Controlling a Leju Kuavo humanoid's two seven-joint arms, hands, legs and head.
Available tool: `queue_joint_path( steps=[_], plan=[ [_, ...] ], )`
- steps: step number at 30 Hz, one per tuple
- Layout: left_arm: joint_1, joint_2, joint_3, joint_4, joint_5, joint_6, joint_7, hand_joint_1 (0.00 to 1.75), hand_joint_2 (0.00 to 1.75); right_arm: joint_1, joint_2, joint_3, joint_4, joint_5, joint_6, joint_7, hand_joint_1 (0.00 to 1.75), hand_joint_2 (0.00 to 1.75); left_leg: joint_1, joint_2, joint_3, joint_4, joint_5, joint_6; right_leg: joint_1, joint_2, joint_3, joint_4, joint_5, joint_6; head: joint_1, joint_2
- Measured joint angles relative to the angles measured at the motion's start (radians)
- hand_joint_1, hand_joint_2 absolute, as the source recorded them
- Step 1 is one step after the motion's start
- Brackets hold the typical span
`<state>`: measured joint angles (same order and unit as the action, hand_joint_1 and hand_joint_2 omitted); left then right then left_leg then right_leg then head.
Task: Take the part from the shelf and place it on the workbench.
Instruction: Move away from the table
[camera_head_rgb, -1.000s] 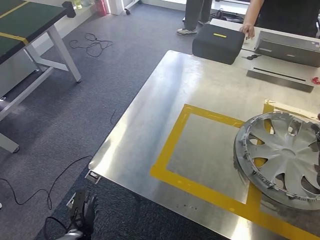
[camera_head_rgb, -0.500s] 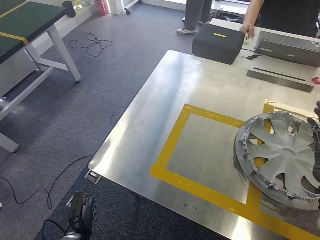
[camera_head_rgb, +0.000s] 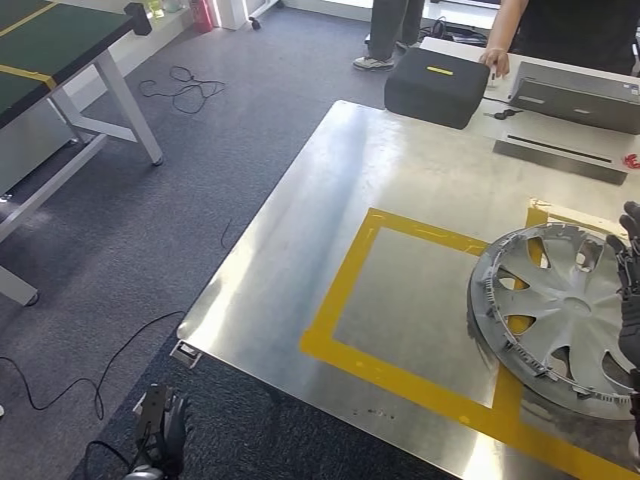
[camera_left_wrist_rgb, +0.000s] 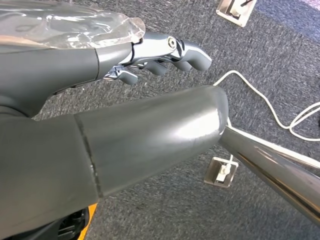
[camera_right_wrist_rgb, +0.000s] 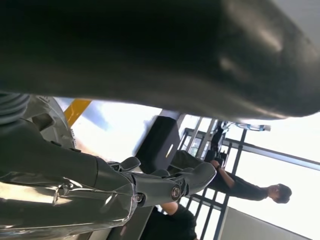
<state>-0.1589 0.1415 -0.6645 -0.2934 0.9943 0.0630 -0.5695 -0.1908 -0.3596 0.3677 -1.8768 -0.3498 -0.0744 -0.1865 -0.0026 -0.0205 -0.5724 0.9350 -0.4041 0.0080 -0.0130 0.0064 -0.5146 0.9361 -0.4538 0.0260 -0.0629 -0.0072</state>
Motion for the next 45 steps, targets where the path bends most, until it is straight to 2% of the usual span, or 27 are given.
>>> queue_joint_path(
  steps=[29, 45],
  plan=[
    [0.003, 0.002, 0.0, 0.0, 0.009, 0.002, -0.008, 0.0, 0.0, -0.037, 0.014, 0.009, 0.006, 0.01, -0.023, 0.021, 0.0, 0.0, 0.0, 0.0, 0.0, 0.0, 0.0, 0.0, 0.0, 0.0, 0.0, 0.0, 0.0, 0.0, 0.0, 0.0],
    [-0.019, -0.006, 0.0, 0.0, -0.027, 0.003, 0.016, 0.0, 0.0, 0.051, 0.006, -0.023, -0.074, 0.03, -0.061, 0.046, 0.0, 0.0, 0.0, 0.002, 0.001, 0.0, 0.0, 0.0, 0.0, 0.001, -0.001, 0.0, 0.0, 0.0, 0.0, 0.0]
  ],
)
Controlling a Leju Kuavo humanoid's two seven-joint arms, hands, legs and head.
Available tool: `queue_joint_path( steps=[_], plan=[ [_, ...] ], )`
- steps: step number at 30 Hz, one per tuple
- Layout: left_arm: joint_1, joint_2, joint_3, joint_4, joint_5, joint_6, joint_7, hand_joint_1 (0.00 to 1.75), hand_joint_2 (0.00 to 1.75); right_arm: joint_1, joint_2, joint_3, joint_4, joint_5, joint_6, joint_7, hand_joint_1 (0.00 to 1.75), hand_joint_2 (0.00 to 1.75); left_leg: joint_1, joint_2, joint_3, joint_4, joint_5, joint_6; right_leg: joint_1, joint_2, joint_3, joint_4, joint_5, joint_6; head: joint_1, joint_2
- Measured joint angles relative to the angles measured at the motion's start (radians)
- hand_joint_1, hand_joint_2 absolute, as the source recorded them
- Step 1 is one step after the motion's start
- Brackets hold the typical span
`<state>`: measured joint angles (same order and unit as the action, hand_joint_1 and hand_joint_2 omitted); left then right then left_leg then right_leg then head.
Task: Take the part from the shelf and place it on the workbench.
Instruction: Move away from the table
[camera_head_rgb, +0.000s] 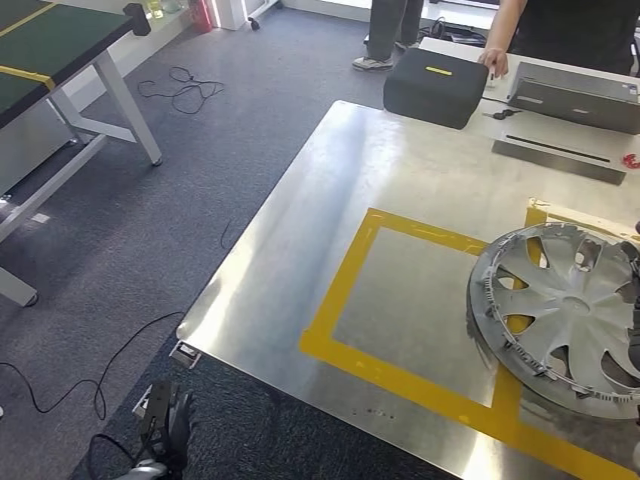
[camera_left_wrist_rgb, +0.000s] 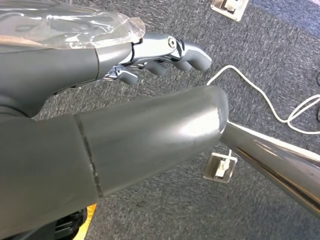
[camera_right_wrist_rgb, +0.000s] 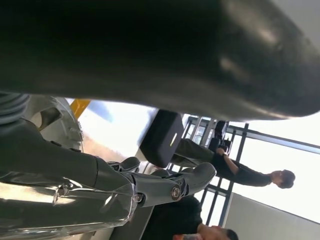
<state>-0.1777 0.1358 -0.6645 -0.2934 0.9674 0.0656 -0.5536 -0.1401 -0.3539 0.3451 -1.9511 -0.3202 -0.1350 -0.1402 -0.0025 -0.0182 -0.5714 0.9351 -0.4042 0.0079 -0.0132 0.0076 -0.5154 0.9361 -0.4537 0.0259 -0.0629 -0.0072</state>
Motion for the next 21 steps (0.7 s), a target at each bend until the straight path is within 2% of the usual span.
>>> queue_joint_path(
  steps=[21],
  plan=[
    [-0.012, 0.0, 0.0, 0.0, -0.009, 0.0, 0.012, 0.0, 0.0, 0.041, -0.002, -0.037, -0.032, 0.009, 0.003, -0.013, 0.0, 0.0, 0.0, 0.001, 0.0, 0.0, -0.001, -0.001, 0.0, 0.001, 0.0, 0.0, 0.0, 0.0, 0.0, 0.0]
  ],
)
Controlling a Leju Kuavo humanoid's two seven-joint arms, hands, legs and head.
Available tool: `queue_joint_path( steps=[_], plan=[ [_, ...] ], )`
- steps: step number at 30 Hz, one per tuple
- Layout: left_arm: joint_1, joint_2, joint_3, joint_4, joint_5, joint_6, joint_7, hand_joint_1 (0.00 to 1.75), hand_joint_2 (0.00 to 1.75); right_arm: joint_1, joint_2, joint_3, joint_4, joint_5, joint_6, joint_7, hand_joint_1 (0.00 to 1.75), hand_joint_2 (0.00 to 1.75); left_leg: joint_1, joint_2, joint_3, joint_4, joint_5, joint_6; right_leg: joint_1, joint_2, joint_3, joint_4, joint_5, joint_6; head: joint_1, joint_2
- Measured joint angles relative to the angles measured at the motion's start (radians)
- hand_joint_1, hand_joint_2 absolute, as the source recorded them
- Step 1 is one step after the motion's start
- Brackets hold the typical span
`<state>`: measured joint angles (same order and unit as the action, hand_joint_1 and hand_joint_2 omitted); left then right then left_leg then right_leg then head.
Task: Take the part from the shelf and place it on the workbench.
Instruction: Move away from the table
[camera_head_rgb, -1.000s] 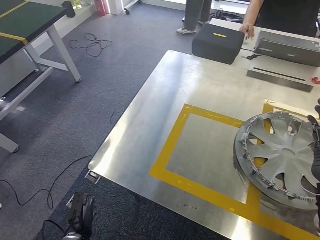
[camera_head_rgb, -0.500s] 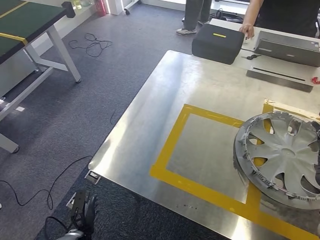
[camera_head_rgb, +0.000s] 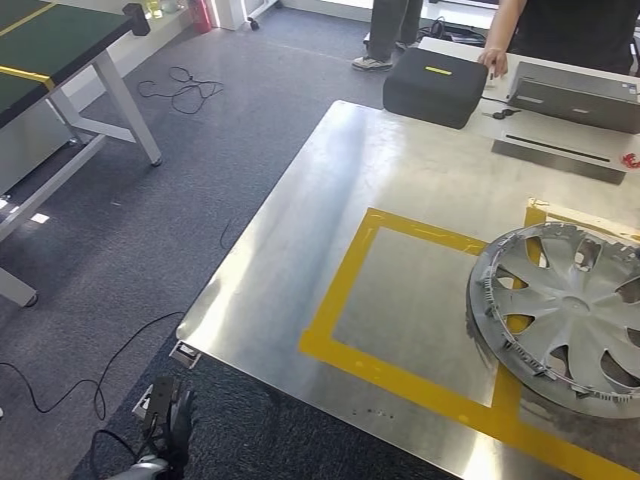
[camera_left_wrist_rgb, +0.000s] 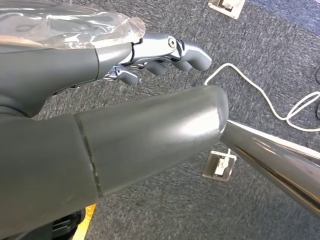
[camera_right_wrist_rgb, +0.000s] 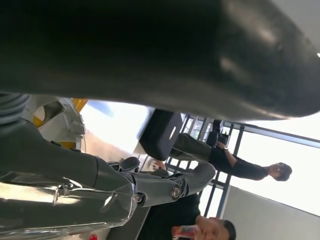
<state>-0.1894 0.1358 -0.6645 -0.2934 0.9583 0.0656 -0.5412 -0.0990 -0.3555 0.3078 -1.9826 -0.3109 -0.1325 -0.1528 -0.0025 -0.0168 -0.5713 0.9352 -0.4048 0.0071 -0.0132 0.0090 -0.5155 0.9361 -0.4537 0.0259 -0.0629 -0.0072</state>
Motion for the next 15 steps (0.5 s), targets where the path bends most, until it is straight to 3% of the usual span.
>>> queue_joint_path(
  steps=[7, 13, 15],
  plan=[
    [-0.003, 0.0, 0.0, 0.0, 0.0, 0.0, 0.004, 0.0, 0.0, 0.0, 0.0, -0.002, -0.002, 0.0, 0.002, 0.0, 0.0, 0.0, -0.004, 0.0, -0.001, 0.006, -0.005, 0.005, -0.005, 0.0, 0.001, 0.0, -0.001, 0.002, 0.0, 0.0],
    [-0.006, 0.0, 0.0, 0.0, 0.0, 0.0, 0.007, 0.0, 0.0, 0.0, 0.0, -0.003, -0.003, 0.0, 0.006, 0.0, 0.0, 0.0, -0.004, 0.002, 0.001, 0.006, -0.009, 0.018, -0.007, 0.0, 0.004, -0.003, -0.005, 0.012, 0.0, 0.0],
    [-0.008, 0.0, 0.0, 0.0, 0.0, 0.0, 0.007, 0.0, 0.0, -0.001, 0.0, -0.006, -0.004, 0.0, 0.006, 0.0, 0.0, 0.0, 0.004, 0.006, 0.013, -0.008, -0.005, 0.023, -0.005, -0.001, -0.012, 0.036, -0.033, 0.017, 0.003, 0.0]
  ],
)
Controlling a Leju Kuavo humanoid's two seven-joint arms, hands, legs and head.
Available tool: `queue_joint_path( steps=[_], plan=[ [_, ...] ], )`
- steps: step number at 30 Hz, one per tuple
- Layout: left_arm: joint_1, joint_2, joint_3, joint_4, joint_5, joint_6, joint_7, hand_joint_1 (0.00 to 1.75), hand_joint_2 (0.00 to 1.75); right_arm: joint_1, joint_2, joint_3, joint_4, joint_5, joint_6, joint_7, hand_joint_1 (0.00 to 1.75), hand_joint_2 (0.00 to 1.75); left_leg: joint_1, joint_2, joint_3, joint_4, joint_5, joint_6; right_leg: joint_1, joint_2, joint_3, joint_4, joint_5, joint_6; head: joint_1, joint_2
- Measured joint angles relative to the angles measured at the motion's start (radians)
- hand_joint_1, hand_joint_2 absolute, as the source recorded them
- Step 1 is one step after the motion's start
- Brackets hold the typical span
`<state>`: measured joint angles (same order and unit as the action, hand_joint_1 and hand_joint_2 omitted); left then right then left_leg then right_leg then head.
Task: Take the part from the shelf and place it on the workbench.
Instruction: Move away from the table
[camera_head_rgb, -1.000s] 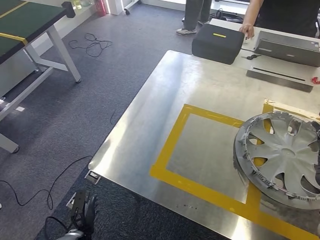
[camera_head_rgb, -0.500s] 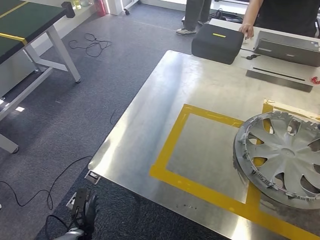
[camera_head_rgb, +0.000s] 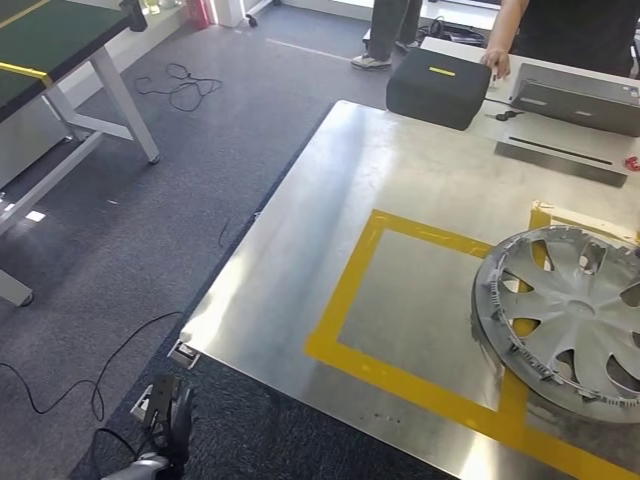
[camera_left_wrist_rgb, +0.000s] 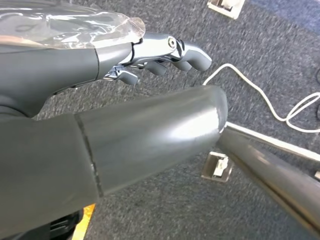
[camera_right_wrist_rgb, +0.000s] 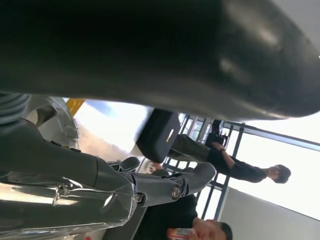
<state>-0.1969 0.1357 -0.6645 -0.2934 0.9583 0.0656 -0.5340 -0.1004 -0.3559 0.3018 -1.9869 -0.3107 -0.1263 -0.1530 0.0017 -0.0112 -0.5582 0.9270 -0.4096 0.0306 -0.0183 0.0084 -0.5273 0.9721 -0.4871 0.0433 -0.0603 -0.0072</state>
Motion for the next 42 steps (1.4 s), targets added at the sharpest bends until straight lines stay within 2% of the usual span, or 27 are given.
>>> queue_joint_path(
  steps=[1, 3, 4, 5, 6, 8, 10, 13, 15, 16, 18, 19, 20, 21, 23, 25, 26, 29, 31, 33, 34, 35, 36, 37, 39, 40, 42],
  plan=[
    [-0.001, 0.0, 0.0, 0.0, 0.0, 0.0, 0.0, 0.0, 0.0, 0.0, 0.0, -0.002, 0.0, 0.0, 0.0, 0.0, 0.0, 0.0, 0.004, 0.002, 0.005, -0.006, 0.001, 0.002, 0.0, -0.001, -0.025, 0.055, -0.03, 0.002, 0.003, 0.0],
    [-0.001, -0.001, 0.0, 0.0, 0.0, -0.001, 0.001, 0.0, 0.0, 0.001, 0.0, -0.004, 0.0, 0.0, 0.0, 0.0, 0.0, 0.0, 0.004, 0.005, 0.008, -0.007, 0.0, 0.004, -0.002, -0.002, -0.096, 0.205, -0.094, 0.007, 0.008, 0.0],
    [-0.001, -0.002, 0.0, 0.0, -0.001, -0.001, 0.002, 0.0, 0.0, 0.003, 0.0, -0.005, 0.0, 0.001, 0.0, 0.0, 0.0, 0.0, 0.005, 0.005, 0.009, -0.007, -0.002, 0.003, -0.003, -0.002, -0.124, 0.259, -0.108, 0.01, 0.009, 0.0],
    [-0.001, -0.003, 0.0, 0.0, -0.002, -0.002, 0.003, 0.0, 0.0, 0.005, 0.0, -0.006, 0.0, 0.001, 0.0, 0.0, 0.0, 0.0, 0.006, 0.005, 0.01, -0.006, -0.003, 0.002, -0.004, -0.002, -0.134, 0.273, -0.101, 0.012, 0.009, 0.0],
    [-0.001, -0.004, 0.0, 0.0, -0.002, -0.002, 0.004, 0.0, 0.0, 0.005, 0.0, -0.006, 0.001, 0.002, 0.001, 0.0, 0.0, 0.0, 0.007, 0.005, 0.012, -0.004, -0.005, -0.001, -0.007, -0.003, -0.123, 0.246, -0.075, 0.014, 0.009, 0.0],
    [-0.001, -0.004, 0.0, 0.0, -0.004, -0.003, 0.004, 0.0, 0.0, 0.006, 0.0, -0.008, 0.001, 0.003, 0.002, -0.001, 0.0, 0.0, 0.011, 0.003, 0.015, 0.002, -0.013, -0.012, -0.013, -0.004, -0.062, 0.109, 0.0, 0.02, 0.011, 0.0],
    [-0.002, -0.003, 0.0, 0.0, -0.006, -0.003, 0.004, 0.0, 0.0, 0.006, 0.0, -0.008, 0.001, 0.005, 0.004, -0.003, 0.0, 0.0, 0.008, 0.001, 0.01, 0.015, -0.019, -0.025, -0.014, -0.002, -0.015, 0.008, 0.033, 0.016, 0.015, 0.0],
    [-0.003, -0.002, 0.0, 0.0, -0.008, -0.003, 0.006, 0.0, 0.0, 0.014, 0.0, -0.009, 0.003, 0.01, 0.007, -0.008, 0.0, 0.0, 0.006, 0.001, -0.002, 0.025, -0.019, -0.04, -0.011, 0.002, -0.01, -0.006, 0.031, -0.007, 0.01, 0.0],
    [-0.005, -0.002, 0.0, 0.0, -0.009, -0.003, 0.007, 0.0, 0.0, 0.015, 0.0, -0.009, 0.003, 0.012, 0.01, -0.011, 0.0, 0.0, 0.009, 0.004, -0.017, 0.064, -0.045, -0.049, -0.009, 0.002, -0.009, -0.007, 0.035, -0.019, 0.005, 0.0],
    [-0.006, -0.003, 0.0, 0.0, -0.009, -0.003, 0.007, 0.0, 0.0, 0.015, 0.0, -0.01, 0.003, 0.012, 0.012, -0.013, 0.0, 0.0, 0.011, 0.005, -0.039, 0.112, -0.073, -0.053, -0.009, 0.001, -0.008, -0.008, 0.036, -0.025, 0.002, 0.0],
    [-0.008, -0.003, 0.0, 0.0, -0.008, -0.003, 0.008, 0.0, 0.0, 0.016, 0.0, -0.01, 0.004, 0.013, 0.015, -0.015, 0.0, 0.0, 0.01, 0.006, -0.105, 0.253, -0.137, -0.056, -0.003, -0.001, -0.01, -0.008, 0.037, -0.033, -0.005, 0.0],
    [-0.008, -0.003, 0.0, 0.0, -0.008, -0.003, 0.009, 0.0, 0.0, 0.016, 0.0, -0.01, 0.005, 0.013, 0.017, -0.016, 0.0, 0.0, 0.01, 0.006, -0.134, 0.309, -0.154, -0.055, 0.0, -0.001, -0.011, -0.008, 0.037, -0.036, -0.007, 0.0],
    [-0.007, -0.003, 0.0, 0.0, -0.008, -0.003, 0.01, 0.0, 0.0, 0.016, 0.0, -0.009, 0.006, 0.013, 0.019, -0.017, 0.0, 0.0, 0.009, 0.006, -0.147, 0.334, -0.154, -0.052, 0.004, -0.002, -0.011, -0.008, 0.038, -0.037, -0.009, 0.0],
    [-0.007, -0.003, 0.0, 0.0, -0.008, -0.003, 0.012, 0.0, 0.0, 0.016, 0.0, -0.009, 0.008, 0.013, 0.021, -0.017, 0.0, 0.0, 0.008, 0.006, -0.14, 0.316, -0.134, -0.046, 0.007, -0.001, -0.011, -0.008, 0.038, -0.038, -0.01, 0.0],
    [-0.009, -0.002, 0.0, 0.0, -0.008, -0.003, 0.014, 0.0, 0.0, 0.016, 0.0, -0.009, 0.01, 0.013, 0.023, -0.018, 0.0, 0.0, 0.001, 0.005, -0.076, 0.185, -0.067, -0.029, 0.011, -0.001, -0.01, -0.008, 0.038, -0.039, -0.012, 0.0],
    [-0.013, 0.0, 0.0, 0.0, -0.008, -0.003, 0.014, 0.0, 0.0, 0.015, 0.0, -0.009, 0.01, 0.013, 0.024, -0.019, 0.0, 0.0, -0.008, 0.008, -0.018, 0.066, -0.028, -0.016, 0.015, -0.001, -0.011, -0.007, 0.038, -0.038, -0.012, 0.0],
    [-0.014, 0.0, 0.0, 0.0, -0.008, -0.003, 0.014, 0.0, 0.0, 0.015, 0.0, -0.009, 0.011, 0.013, 0.025, -0.019, 0.0, 0.0, -0.011, 0.009, -0.007, 0.04, -0.024, -0.014, 0.016, -0.001, -0.012, -0.006, 0.038, -0.035, -0.011, 0.0],
    [-0.015, 0.0, 0.0, 0.0, -0.008, -0.003, 0.014, 0.0, 0.0, 0.015, 0.0, -0.01, 0.012, 0.013, 0.026, -0.021, 0.0, 0.0, -0.011, 0.011, -0.004, 0.024, -0.016, -0.008, 0.016, -0.003, -0.017, -0.001, 0.035, -0.023, -0.009, 0.0],
    [-0.015, -0.001, 0.0, 0.0, -0.008, -0.003, 0.014, 0.0, 0.0, 0.013, 0.0, -0.011, 0.014, 0.013, 0.026, -0.023, 0.0, 0.0, -0.004, 0.014, -0.002, 0.012, -0.007, 0.0, 0.016, -0.004, -0.044, 0.062, -0.01, -0.014, -0.002, 0.0],
    [-0.014, -0.002, 0.0, 0.0, -0.008, -0.003, 0.014, 0.0, 0.0, 0.013, 0.0, -0.012, 0.017, 0.013, 0.027, -0.024, 0.0, 0.0, -0.003, 0.015, -0.004, 0.011, -0.004, 0.005, 0.013, -0.004, -0.095, 0.193, -0.086, -0.008, 0.006, 0.0],
    [-0.014, -0.002, 0.0, 0.0, -0.008, -0.003, 0.014, 0.0, 0.0, 0.014, 0.0, -0.012, 0.019, 0.013, 0.028, -0.024, 0.0, 0.0, -0.004, 0.015, -0.006, 0.011, -0.003, 0.005, 0.011, -0.004, -0.116, 0.251, -0.111, -0.005, 0.007, 0.0],
    [-0.013, -0.003, 0.0, 0.0, -0.008, -0.003, 0.014, 0.0, 0.0, 0.015, 0.0, -0.011, 0.021, 0.013, 0.029, -0.025, 0.0, 0.0, -0.004, 0.015, -0.007, 0.012, -0.002, 0.006, 0.009, -0.004, -0.124, 0.28, -0.119, -0.002, 0.008, 0.0],
    [-0.012, -0.004, 0.0, 0.0, -0.008, -0.003, 0.015, 0.0, 0.0, 0.014, 0.0, -0.011, 0.024, 0.013, 0.03, -0.025, 0.0, 0.0, -0.003, 0.015, -0.008, 0.014, -0.001, 0.005, 0.006, -0.004, -0.112, 0.27, -0.105, 0.001, 0.008, 0.0],
    [-0.012, -0.005, 0.0, 0.0, -0.008, -0.003, 0.016, 0.0, 0.0, 0.014, 0.0, -0.011, 0.025, 0.013, 0.031, -0.025, 0.0, 0.0, -0.003, 0.015, -0.008, 0.016, -0.001, 0.004, 0.003, -0.005, -0.083, 0.221, -0.076, 0.002, 0.008, 0.0],
    [-0.012, -0.006, 0.0, 0.0, -0.008, -0.003, 0.017, 0.0, 0.0, 0.011, 0.0, -0.011, 0.028, 0.013, 0.033, -0.027, 0.0, 0.0, -0.004, 0.014, -0.011, 0.023, -0.001, -0.001, 0.0, -0.004, -0.006, 0.075, -0.016, 0.004, 0.01, 0.0],
    [-0.013, -0.006, 0.0, 0.0, -0.007, -0.003, 0.017, 0.0, 0.0, 0.01, 0.0, -0.011, 0.028, 0.013, 0.033, -0.027, 0.0, 0.0, -0.006, 0.013, -0.015, 0.027, 0.0, -0.006, 0.0, -0.004, 0.02, 0.023, -0.001, 0.001, 0.011, 0.0],
    [-0.013, -0.006, 0.0, 0.0, -0.007, -0.003, 0.018, 0.0, 0.0, 0.008, 0.0, -0.011, 0.03, 0.013, 0.034, -0.028, 0.0, 0.0, -0.009, 0.012, -0.026, 0.033, 0.007, -0.018, 0.004, -0.002, 0.032, -0.01, 0.003, -0.007, 0.01, 0.0]
  ],
)
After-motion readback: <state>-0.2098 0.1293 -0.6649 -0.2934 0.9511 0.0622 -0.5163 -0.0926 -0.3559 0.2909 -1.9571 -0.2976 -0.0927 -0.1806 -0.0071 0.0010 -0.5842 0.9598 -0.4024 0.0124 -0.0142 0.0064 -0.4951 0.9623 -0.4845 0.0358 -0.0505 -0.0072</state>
